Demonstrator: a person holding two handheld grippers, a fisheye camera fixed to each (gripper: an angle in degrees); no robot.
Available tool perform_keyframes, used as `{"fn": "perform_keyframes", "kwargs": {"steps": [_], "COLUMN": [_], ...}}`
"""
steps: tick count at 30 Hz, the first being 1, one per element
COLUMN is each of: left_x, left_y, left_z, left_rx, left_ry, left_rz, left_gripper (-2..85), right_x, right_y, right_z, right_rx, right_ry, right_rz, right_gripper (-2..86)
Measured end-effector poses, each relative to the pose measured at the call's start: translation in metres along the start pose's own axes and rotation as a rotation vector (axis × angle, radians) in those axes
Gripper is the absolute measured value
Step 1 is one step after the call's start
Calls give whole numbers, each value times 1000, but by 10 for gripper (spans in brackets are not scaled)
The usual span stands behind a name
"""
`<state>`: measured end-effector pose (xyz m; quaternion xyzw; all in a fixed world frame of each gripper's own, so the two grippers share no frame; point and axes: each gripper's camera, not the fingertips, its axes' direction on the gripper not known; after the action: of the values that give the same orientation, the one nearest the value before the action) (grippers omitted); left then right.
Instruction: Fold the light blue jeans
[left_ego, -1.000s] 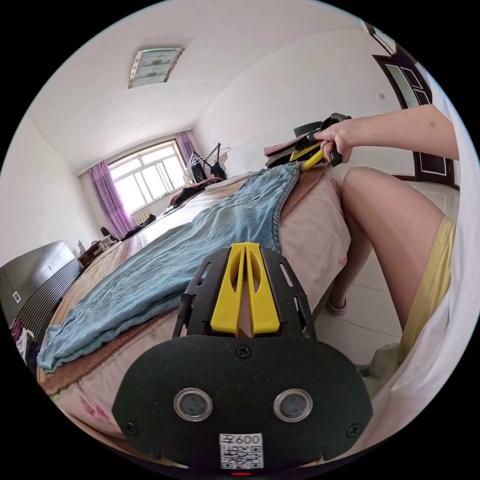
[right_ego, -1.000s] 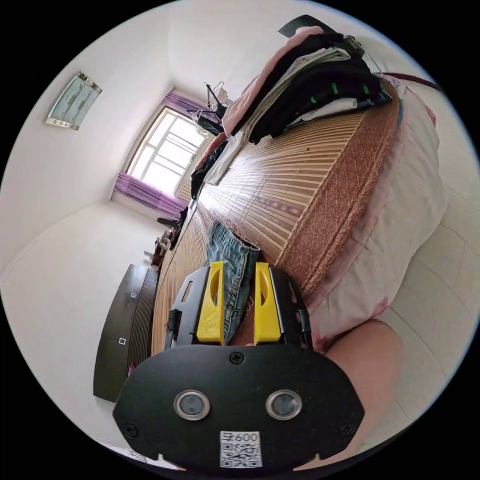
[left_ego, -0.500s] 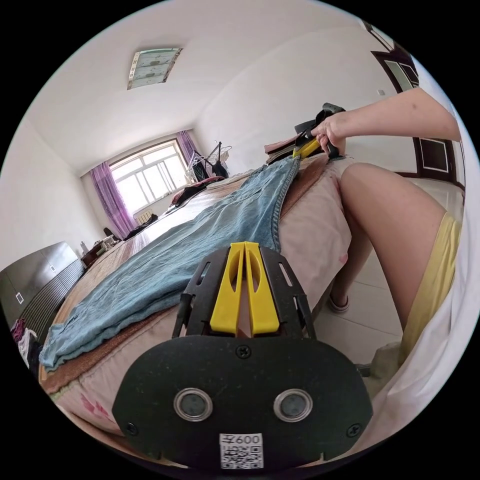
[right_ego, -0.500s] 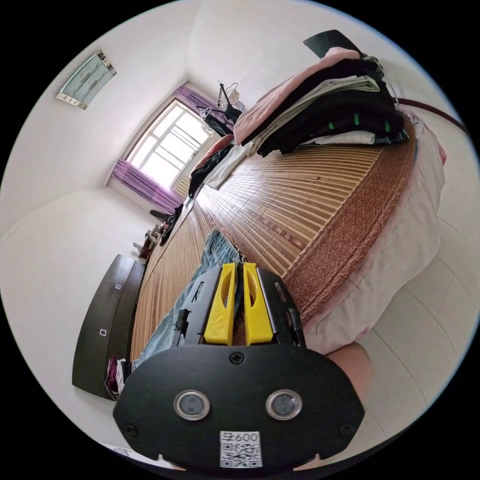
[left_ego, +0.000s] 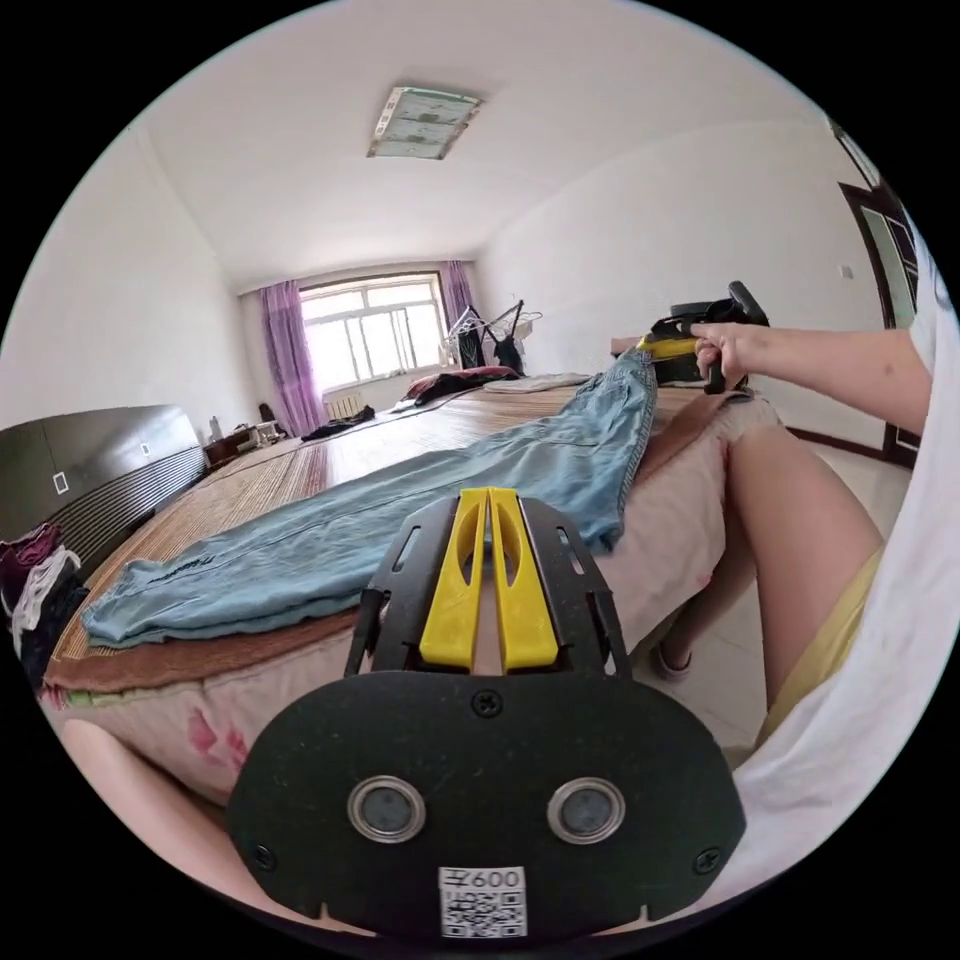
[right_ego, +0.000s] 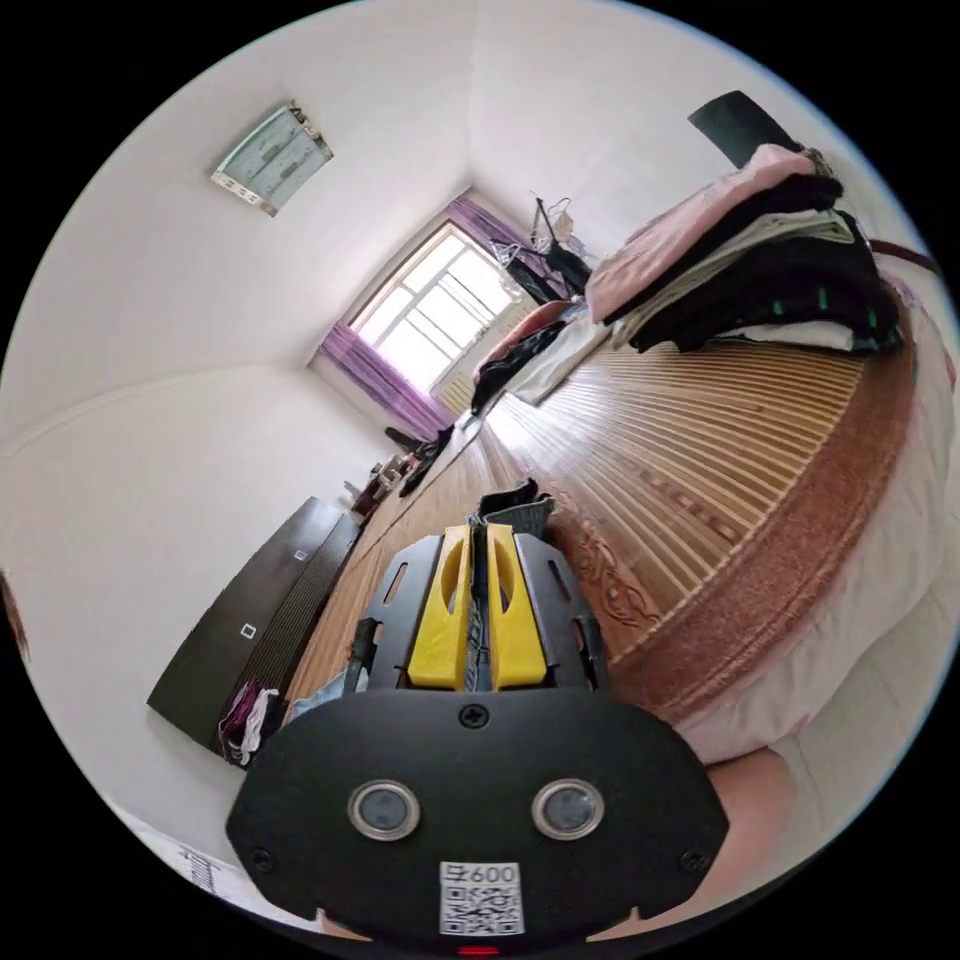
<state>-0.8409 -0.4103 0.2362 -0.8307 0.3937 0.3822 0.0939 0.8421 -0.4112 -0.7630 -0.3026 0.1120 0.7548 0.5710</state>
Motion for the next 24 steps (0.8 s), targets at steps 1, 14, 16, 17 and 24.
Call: {"fn": "perform_keyframes", "kwargs": {"steps": [1, 14, 16, 17, 24], "left_x": [-11, -124, -145, -160, -242], "left_y": [-13, -166, -187, -199, -287], "left_z": [-8, -29, -20, -13, 67], "left_rx": [-3, -37, -46, -38, -31], "left_ry": [-27, 131, 234, 309, 753], "left_rz": [-29, -426, -507, -572, -883], "left_gripper": [7, 67, 86, 94, 143], "right_x": [-25, -287, -291, -287, -224], "right_y": [11, 253, 284, 298, 302], "right_z": [5, 105, 116, 124, 153], "right_rx": [-36, -380, -389, -390, -358], "right_ry": [-61, -466, -450, -439, -487], "right_rz": [-44, -377, -397, -394, -296], "right_gripper": [-8, -8, -8, -8, -8]}}
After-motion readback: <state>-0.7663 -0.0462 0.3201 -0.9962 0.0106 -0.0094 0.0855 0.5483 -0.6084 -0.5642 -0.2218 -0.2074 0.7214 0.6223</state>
